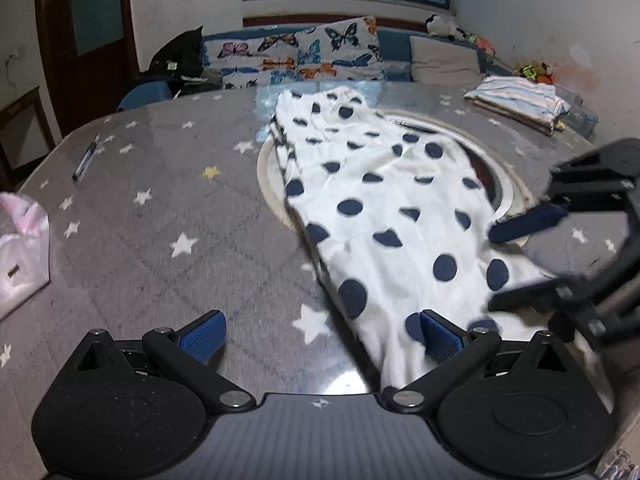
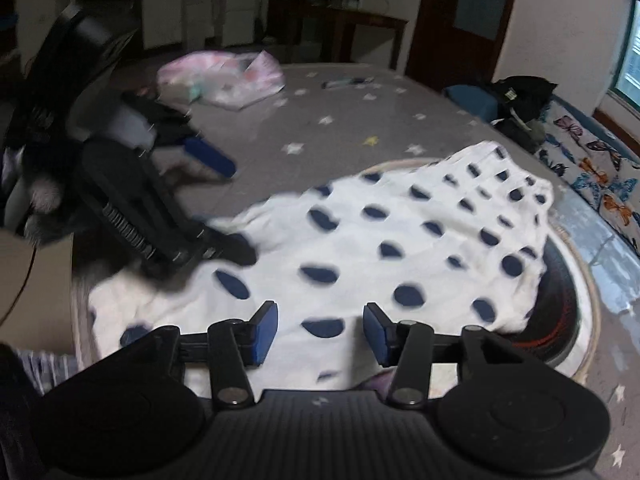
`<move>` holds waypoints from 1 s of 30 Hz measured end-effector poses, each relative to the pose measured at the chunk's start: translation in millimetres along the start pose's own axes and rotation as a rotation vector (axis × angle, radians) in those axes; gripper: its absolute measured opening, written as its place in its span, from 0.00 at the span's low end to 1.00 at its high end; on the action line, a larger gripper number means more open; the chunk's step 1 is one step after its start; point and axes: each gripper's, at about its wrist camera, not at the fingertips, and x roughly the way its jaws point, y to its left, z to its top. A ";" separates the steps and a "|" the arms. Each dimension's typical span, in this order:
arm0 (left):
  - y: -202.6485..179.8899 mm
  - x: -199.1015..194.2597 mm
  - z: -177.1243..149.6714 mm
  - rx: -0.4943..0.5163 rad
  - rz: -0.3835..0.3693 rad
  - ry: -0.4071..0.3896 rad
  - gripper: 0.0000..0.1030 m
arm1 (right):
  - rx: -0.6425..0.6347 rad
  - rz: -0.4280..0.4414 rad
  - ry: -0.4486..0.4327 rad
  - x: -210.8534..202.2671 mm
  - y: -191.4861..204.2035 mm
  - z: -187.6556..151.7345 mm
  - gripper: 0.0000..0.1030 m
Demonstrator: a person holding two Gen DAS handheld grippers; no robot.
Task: Fold clothes
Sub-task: 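Move the right gripper to the pants waistband beside the left gripper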
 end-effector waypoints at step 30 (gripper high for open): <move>1.3 -22.4 -1.8 0.009 0.021 -0.030 1.00 | -0.001 -0.008 -0.035 -22.8 28.2 -19.3 0.52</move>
